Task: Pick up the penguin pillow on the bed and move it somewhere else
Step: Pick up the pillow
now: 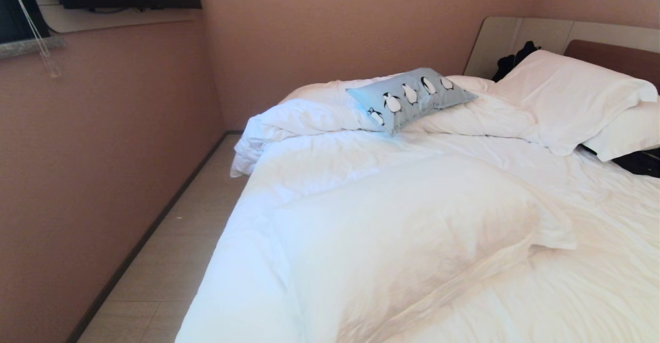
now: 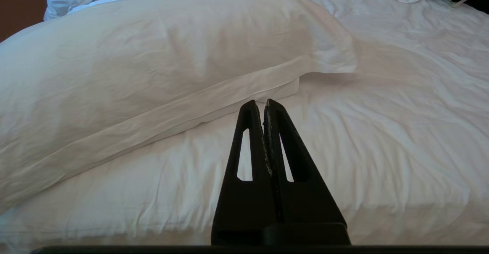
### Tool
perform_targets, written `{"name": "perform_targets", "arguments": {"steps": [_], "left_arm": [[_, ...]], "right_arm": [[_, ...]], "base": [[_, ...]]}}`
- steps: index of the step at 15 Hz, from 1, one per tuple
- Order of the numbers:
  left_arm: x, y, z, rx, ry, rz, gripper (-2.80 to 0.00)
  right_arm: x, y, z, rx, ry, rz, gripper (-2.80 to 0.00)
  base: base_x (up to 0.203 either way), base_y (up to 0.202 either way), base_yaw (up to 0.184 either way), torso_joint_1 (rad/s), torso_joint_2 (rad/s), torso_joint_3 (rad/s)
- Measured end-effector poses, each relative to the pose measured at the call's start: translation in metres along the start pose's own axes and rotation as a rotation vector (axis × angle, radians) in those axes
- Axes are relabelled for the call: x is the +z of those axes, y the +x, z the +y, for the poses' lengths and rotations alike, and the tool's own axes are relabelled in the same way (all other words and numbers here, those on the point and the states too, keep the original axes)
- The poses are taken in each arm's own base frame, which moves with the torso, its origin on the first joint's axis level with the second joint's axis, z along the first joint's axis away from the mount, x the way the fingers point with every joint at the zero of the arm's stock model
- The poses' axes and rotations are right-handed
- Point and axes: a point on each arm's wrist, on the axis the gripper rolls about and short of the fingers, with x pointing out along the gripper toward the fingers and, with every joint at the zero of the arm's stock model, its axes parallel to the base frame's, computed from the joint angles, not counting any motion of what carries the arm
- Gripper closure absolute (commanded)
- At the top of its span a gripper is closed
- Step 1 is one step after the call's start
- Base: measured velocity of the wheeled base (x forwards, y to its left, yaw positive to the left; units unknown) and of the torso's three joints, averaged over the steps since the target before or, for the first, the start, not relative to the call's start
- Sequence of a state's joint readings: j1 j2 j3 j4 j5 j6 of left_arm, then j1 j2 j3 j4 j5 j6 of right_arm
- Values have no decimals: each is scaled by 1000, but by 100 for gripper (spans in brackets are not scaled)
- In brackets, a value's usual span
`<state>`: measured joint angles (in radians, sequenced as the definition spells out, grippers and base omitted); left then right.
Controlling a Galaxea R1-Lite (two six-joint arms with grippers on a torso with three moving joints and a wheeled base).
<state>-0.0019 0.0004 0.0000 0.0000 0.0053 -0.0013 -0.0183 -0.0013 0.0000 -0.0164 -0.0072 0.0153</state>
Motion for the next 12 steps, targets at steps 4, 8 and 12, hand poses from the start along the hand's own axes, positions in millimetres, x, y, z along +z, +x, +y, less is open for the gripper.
{"name": "perform_targets", "arguments": {"steps": [4,8,12], "left_arm": [[0,0,0,0,0,0,0],[0,0,0,0,0,0,0],[0,0,0,1,0,0,0]], "right_arm": [[0,0,0,0,0,0,0],[0,0,0,0,0,0,0],[0,0,0,0,0,0,0]], "base": [[0,0,0,0,0,0],[0,0,0,0,0,0],[0,0,0,0,0,0]]}}
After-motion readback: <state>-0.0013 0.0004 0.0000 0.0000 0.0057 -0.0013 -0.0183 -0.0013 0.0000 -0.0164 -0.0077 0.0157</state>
